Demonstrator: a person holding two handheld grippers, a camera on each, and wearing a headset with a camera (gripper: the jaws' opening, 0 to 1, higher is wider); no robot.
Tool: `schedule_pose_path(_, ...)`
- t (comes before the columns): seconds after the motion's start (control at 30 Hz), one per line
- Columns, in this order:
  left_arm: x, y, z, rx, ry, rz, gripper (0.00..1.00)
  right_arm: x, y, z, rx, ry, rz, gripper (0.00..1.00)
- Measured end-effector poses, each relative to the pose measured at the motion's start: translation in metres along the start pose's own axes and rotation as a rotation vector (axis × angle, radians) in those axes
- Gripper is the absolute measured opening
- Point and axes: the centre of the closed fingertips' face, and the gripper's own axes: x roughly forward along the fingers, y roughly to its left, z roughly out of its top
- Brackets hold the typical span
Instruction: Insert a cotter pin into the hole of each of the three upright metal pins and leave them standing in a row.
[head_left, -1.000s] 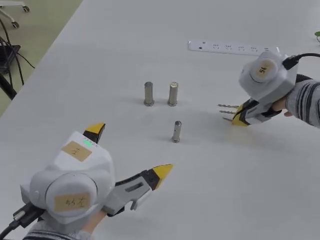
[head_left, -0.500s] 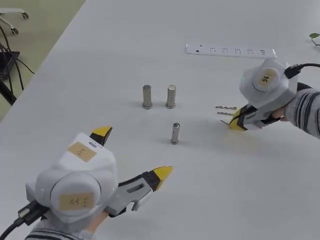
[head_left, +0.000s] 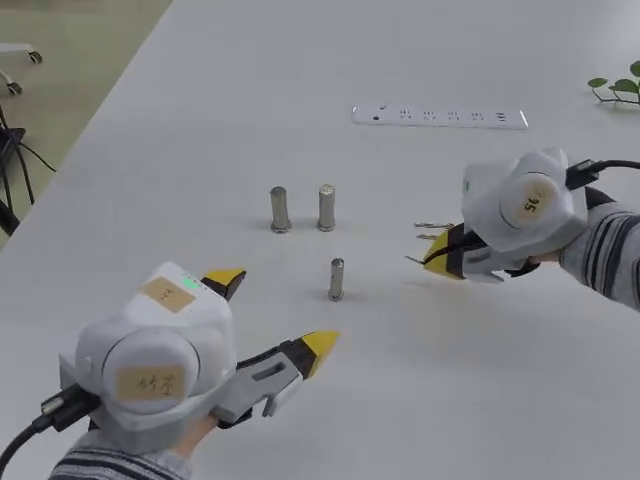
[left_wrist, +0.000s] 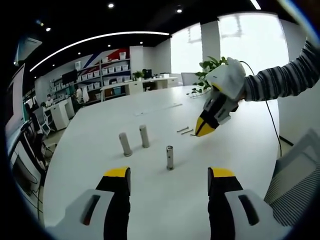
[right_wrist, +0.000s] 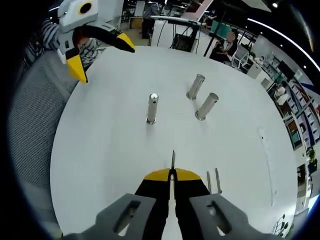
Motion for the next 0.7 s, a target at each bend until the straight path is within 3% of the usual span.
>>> schedule_pose_path(0.37,0.010,-0.010,0.012,0.035,-0.002,-0.057,0.44,-0.010,0.023,0.045,-0.193,-0.129,0.004,0.00)
schedule_pose_path(0.5,0.012,-0.018,0.017,-0.034,-0.017,-0.095,0.38,-0.012,0.029,0.054,-0.243,-0.164,-0.003,0.00)
schedule_pose_path(0.57,0.013,-0.024,0.018,-0.099,-0.020,-0.123,0.34,-0.013,0.033,0.059,-0.272,-0.180,-0.006,0.00)
schedule_pose_path(0.7,0.013,-0.025,0.022,-0.190,-0.043,-0.138,0.29,-0.016,0.039,0.066,-0.300,-0.203,-0.013,0.00)
